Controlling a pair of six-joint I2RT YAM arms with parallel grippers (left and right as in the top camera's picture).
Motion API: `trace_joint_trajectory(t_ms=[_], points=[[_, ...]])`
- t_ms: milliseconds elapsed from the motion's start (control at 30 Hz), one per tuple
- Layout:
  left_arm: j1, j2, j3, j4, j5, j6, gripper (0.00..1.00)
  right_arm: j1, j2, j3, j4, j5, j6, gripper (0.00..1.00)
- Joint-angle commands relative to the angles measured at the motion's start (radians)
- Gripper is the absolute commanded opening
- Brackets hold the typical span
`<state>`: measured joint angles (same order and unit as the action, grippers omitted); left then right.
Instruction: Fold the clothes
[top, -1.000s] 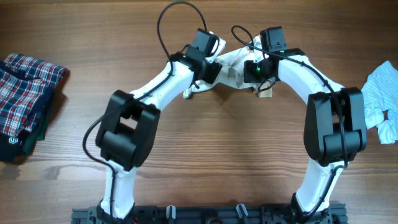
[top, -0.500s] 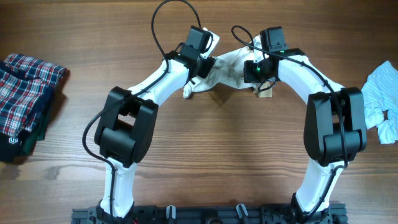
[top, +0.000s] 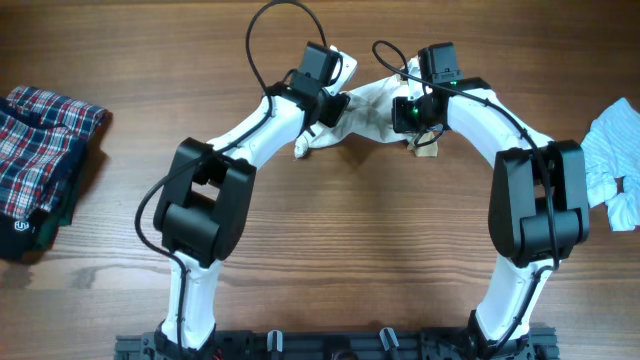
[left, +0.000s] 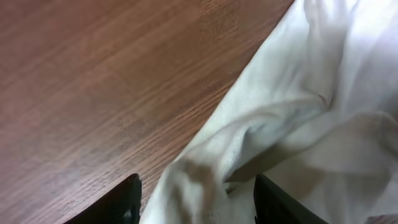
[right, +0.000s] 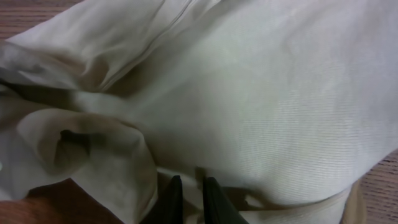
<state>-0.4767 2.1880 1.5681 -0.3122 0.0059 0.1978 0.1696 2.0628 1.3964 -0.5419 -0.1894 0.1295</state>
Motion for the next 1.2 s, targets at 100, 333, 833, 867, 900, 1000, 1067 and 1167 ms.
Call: trace_joint_trajectory(t_ms=[100,333,833,867,900,1000,1067,1167], points=[[0.002,0.040,0.006,0.042,0.000,0.005,0.29,0.002,0.019,-0.010,0.005,0.010,0.004,0.13],[0.003,0.040,0.007,0.074,-0.060,0.004,0.04,0.002,0.019,-0.010,0.003,0.010,0.004,0.13],[0.154,0.040,0.007,0.192,-0.075,-0.030,0.55,0.002,0.019,-0.011,-0.016,0.014,0.004,0.12],[0.158,0.040,0.007,0.199,-0.080,-0.030,0.65,0.002,0.019,-0.011,-0.016,0.015,0.003,0.12],[0.164,0.040,0.007,0.209,-0.091,-0.076,0.66,0.002,0.019,-0.011,-0.016,0.015,0.003,0.12],[0.171,0.027,0.007,0.168,-0.057,-0.211,0.61,0.002,0.019,-0.011,-0.017,0.019,0.003,0.12],[0.160,0.003,0.007,0.074,0.038,-0.211,0.64,0.001,0.019,-0.011,-0.024,0.039,0.003,0.12],[0.151,-0.024,0.007,-0.084,0.231,-0.270,0.66,0.001,0.019,-0.011,-0.024,0.041,0.004,0.12]])
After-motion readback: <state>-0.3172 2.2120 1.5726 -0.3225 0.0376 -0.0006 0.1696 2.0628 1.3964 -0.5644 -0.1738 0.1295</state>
